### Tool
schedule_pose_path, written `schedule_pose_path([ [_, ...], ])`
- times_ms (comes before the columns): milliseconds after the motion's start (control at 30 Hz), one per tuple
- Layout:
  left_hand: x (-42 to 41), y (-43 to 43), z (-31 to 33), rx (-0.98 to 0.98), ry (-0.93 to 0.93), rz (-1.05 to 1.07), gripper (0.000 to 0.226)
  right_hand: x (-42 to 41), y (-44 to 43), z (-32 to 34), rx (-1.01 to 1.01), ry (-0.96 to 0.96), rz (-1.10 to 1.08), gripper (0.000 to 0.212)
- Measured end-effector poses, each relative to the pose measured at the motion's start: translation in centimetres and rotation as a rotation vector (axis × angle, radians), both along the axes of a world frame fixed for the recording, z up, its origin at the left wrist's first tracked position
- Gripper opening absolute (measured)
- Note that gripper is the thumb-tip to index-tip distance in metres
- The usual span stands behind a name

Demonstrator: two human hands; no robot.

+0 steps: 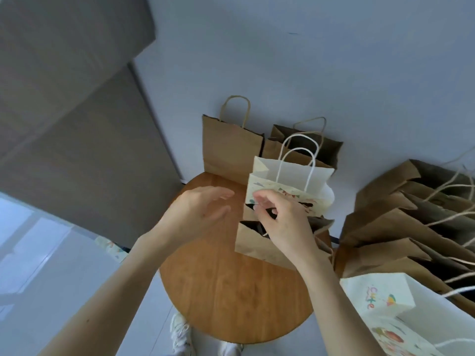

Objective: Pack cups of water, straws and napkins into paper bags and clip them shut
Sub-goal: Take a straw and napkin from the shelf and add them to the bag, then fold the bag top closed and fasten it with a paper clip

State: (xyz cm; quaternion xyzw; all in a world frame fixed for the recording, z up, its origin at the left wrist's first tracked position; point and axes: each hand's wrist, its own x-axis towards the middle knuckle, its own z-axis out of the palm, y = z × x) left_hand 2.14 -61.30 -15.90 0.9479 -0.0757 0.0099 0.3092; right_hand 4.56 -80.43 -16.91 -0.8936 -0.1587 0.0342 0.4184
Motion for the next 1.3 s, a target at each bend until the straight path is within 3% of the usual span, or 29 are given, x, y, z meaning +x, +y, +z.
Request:
schedule_pose_path([
  [333, -9.2, 11.7, 2.2, -0.01, -0.036, 0.164, 0.027, -5.8, 13.1, 1.6, -0.027, -0.015, 0.29, 0.028],
  [567, -21.1, 27.3, 2.5, 0.006, -0.024, 0.316, 0.023, -15.0, 28.7, 1.5, -0.026, 0.029, 0.37, 0.023],
  [800, -31.2, 42.3, 4.4, 0.014, -0.077, 0.605, 0.024, -21.9, 44.5, 3.8, -0.076, 0.019, 0.555, 0.023],
  [1000, -30.8, 50.2, 3.9, -0.004, -0.045, 0.642, 0.026, -20.3, 53.9, 4.8, -0.062, -0.077, 0.579, 0.022],
  [1300, -22.6, 63.7, 6.5, 0.094, -0.06, 0.605, 0.025, -10.8, 67.8, 7.3, 0.02, -0.158, 0.541, 0.02],
])
